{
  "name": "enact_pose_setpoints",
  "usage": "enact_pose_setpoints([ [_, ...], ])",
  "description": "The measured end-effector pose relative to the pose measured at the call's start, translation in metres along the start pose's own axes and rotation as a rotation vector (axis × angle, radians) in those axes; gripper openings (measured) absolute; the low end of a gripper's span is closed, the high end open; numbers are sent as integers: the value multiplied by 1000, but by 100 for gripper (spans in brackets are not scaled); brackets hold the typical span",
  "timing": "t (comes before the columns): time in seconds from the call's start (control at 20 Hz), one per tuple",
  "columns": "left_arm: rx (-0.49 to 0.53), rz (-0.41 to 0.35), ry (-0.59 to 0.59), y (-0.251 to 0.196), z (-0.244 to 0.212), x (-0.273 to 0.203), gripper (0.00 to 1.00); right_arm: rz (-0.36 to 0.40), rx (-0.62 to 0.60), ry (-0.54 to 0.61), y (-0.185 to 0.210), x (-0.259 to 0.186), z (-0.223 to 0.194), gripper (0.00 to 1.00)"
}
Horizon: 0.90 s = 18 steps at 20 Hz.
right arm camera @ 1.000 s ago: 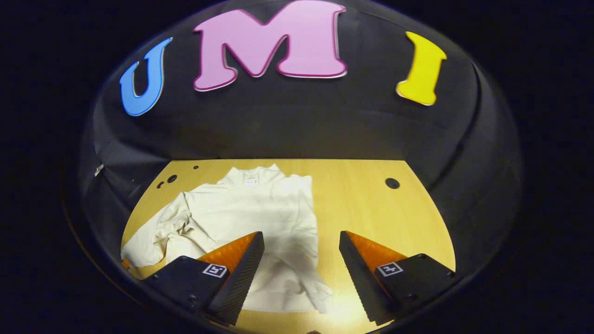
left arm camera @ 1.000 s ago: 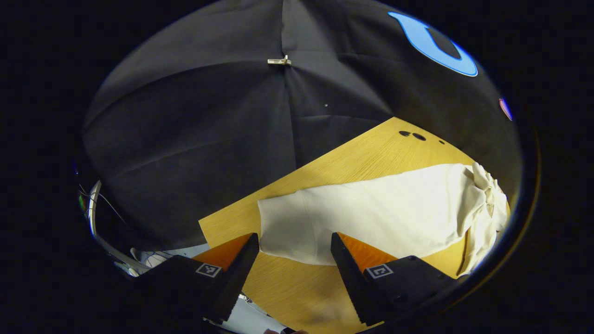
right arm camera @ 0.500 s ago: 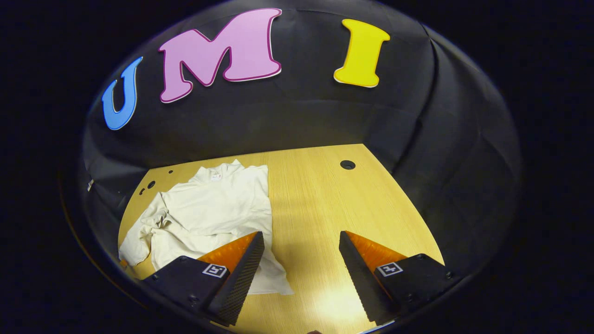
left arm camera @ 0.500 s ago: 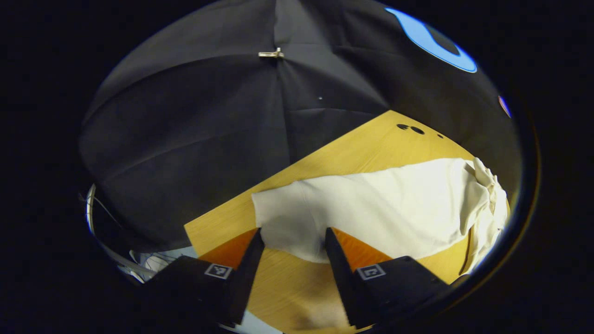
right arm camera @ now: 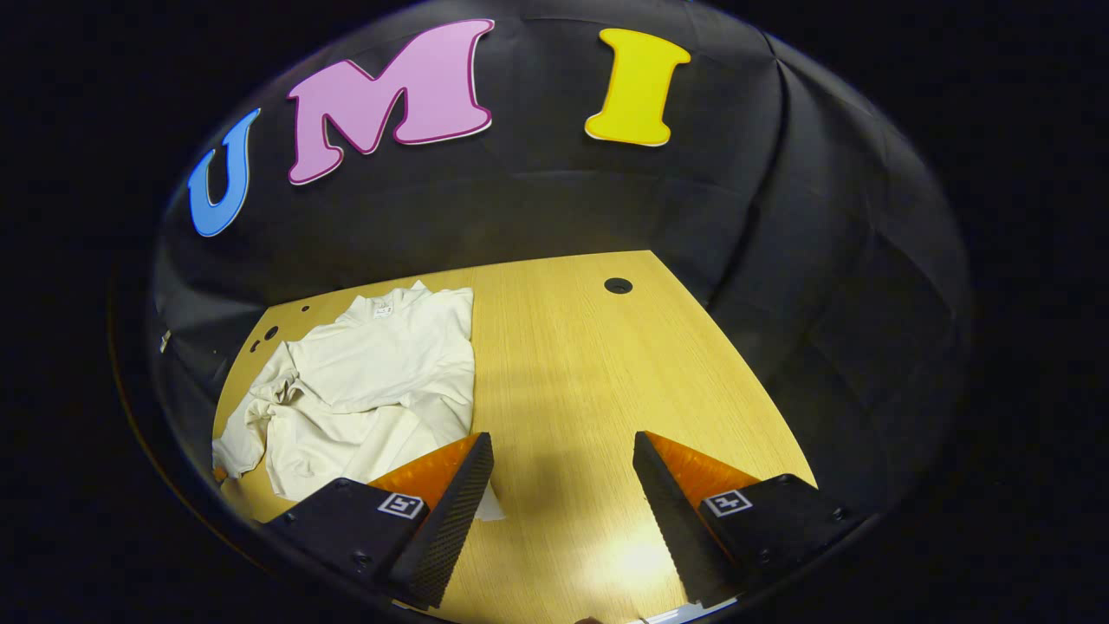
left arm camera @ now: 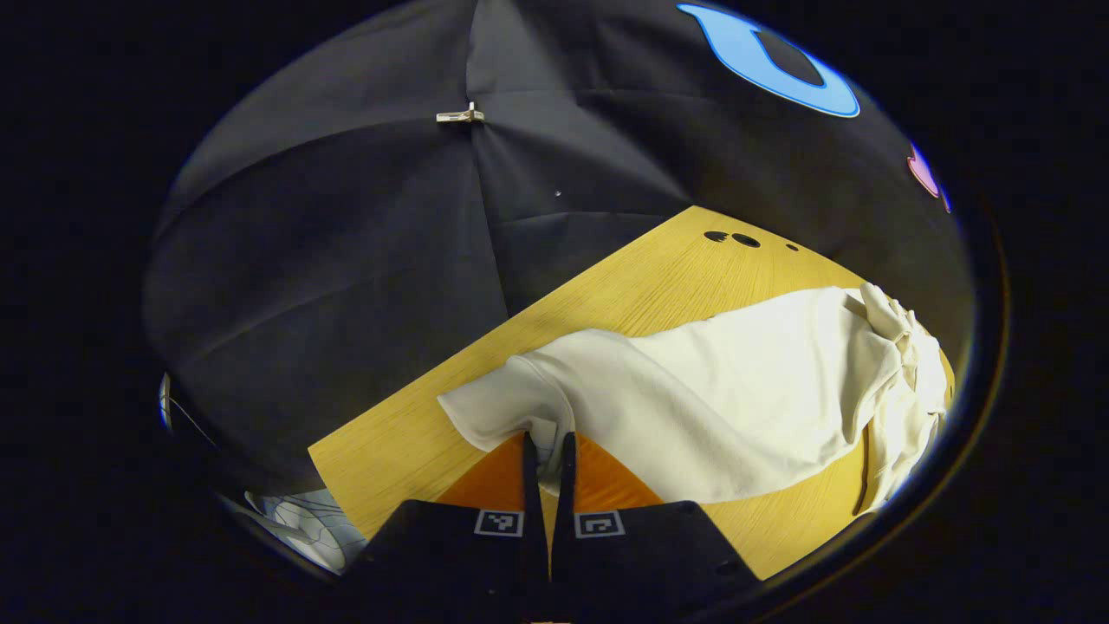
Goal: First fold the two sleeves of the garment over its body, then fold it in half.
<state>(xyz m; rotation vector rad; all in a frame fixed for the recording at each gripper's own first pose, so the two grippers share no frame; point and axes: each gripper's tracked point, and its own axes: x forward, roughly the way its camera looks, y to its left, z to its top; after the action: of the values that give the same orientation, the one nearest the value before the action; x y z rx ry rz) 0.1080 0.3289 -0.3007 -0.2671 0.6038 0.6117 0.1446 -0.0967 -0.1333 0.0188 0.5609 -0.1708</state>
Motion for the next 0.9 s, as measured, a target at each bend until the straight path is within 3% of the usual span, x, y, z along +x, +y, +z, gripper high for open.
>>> enact_pose_setpoints([
  [0.15, -14, -17, 19, -8, 6, 0, 6, -15, 28, -8, -16, -1, 0, 100],
  [0.4, -25, -58, -52, -31, 54, -13, 6, -43, 87, -20, -44, -2, -1, 100],
  [0.45, -19, -73, -67, -40, 66, -15, 2, -47, 108, -22, -49, -2, -2, 100],
  [0.5, -12, -85, -80, -49, 77, -17, 6, -57, 129, -26, -56, -2, -3, 100],
  [0.9, 62, -185, -202, -155, 166, -33, 6, -98, 218, -10, -106, 3, -28, 99],
])
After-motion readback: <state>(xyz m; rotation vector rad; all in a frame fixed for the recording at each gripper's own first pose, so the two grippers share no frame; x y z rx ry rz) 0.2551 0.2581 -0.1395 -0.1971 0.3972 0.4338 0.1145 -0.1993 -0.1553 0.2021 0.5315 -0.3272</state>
